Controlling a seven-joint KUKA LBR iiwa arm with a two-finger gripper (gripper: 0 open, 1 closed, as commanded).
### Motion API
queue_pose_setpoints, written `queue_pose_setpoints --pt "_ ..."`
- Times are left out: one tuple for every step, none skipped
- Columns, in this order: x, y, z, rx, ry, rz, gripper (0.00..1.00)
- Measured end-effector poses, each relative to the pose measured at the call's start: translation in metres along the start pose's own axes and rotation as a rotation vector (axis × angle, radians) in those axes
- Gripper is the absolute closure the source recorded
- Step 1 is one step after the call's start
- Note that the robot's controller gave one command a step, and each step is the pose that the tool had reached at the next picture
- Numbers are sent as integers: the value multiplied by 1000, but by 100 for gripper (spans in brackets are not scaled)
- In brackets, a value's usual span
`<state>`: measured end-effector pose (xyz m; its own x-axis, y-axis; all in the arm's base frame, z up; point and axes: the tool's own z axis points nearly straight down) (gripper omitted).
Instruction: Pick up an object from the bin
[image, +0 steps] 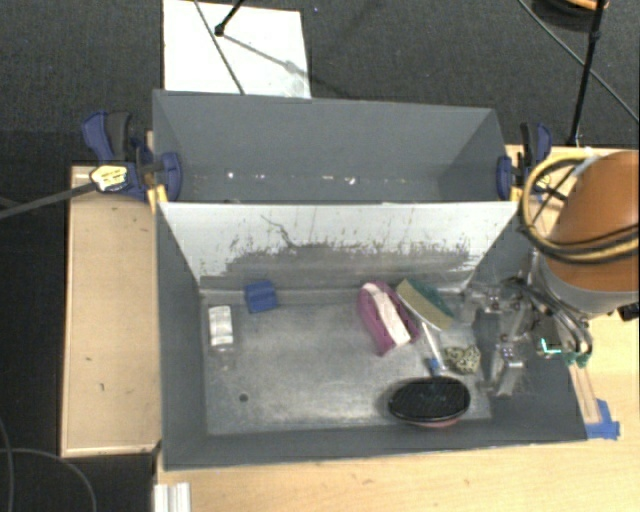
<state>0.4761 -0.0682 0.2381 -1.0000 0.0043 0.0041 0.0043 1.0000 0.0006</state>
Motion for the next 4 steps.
queue_pose_setpoints --pt "0 25 117 -1 1 11 0" --pt "-6 44 167 -1 -4 -14 0" --pt "-8 43 165 1 -16 -18 100" --pt "-53 21 160 0 -1 113 100"
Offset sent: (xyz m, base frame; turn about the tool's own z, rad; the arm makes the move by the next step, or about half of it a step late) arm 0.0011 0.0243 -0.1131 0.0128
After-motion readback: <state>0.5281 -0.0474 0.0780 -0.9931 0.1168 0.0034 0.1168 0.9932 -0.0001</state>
